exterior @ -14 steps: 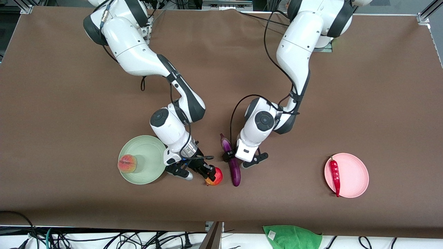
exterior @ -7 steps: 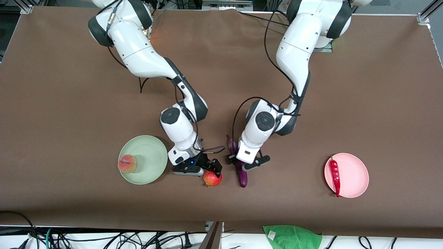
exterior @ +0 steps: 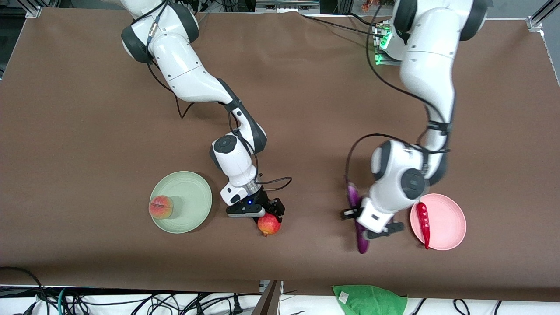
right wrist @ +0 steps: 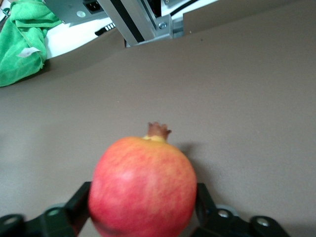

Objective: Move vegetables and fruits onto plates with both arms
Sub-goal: 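Carry the purple eggplant onto the pink plate with the left gripper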

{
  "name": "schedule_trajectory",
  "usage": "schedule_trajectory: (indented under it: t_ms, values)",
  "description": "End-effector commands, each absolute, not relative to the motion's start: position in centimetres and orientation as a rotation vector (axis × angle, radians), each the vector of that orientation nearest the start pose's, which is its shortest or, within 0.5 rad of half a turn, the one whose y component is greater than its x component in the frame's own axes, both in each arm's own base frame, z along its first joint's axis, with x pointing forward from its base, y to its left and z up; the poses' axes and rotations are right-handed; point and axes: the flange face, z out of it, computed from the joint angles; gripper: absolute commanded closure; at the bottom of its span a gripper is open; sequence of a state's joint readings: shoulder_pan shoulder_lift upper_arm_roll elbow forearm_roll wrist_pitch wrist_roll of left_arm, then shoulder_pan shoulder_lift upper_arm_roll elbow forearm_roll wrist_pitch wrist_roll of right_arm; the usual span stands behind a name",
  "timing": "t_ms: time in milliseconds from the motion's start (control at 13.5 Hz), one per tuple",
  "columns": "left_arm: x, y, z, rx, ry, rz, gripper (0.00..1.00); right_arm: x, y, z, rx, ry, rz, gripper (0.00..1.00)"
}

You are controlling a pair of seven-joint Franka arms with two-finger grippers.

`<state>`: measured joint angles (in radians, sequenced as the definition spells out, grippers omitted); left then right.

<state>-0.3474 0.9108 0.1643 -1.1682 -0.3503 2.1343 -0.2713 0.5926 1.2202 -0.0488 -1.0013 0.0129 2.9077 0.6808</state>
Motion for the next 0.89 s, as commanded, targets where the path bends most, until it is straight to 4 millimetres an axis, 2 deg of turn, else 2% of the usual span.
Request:
schedule_trajectory:
  t_ms: [0, 74, 148, 222, 370, 444, 591, 665, 739, 813]
  values:
    - [74.8, -11.8, 24.7, -3.309, -0.064, 0.046, 1.00, 69.3, 43.6, 18.1, -2.659, 0.089, -0.839, 0.81]
    - [75.2, -8.0, 24.6, -3.308, -0.016, 0.049, 1.00, 69.5, 43.3, 18.5, -2.663, 0.067, -0.856, 1.00]
    - [75.5, -4.3, 24.5, -3.309, 0.050, 0.033, 1.00, 69.7, 43.3, 19.1, -2.662, 0.069, -0.858, 1.00]
    - [75.5, -1.5, 24.0, -3.309, 0.119, 0.024, 1.00, 70.0, 43.3, 20.8, -2.657, 0.082, -0.854, 1.00]
    - [75.5, 1.6, 23.7, -3.305, 0.190, 0.012, 1.00, 70.4, 42.6, 21.9, -2.692, 0.104, -0.809, 1.00]
    - [75.4, 2.8, 23.4, -3.305, 0.206, 0.011, 1.00, 70.9, 41.7, 23.3, -2.709, 0.120, -0.796, 1.00]
    - [75.1, 6.3, 22.1, -3.314, 0.200, 0.016, 1.00, 71.6, 39.8, 24.4, -2.789, 0.112, -0.720, 1.00]
    - [75.0, 6.3, 21.8, -3.321, 0.196, 0.021, 0.79, 72.0, 38.1, 25.5, -2.833, 0.082, -0.685, 1.00]
    - [74.9, 6.0, 21.4, -3.324, 0.180, 0.036, 0.26, 72.3, 35.9, 26.7, -2.859, 0.056, -0.634, 1.00]
    - [74.8, 6.4, 21.2, -3.324, 0.173, 0.037, 0.02, 72.8, 33.2, 27.7, -2.886, 0.001, -0.556, 1.00]
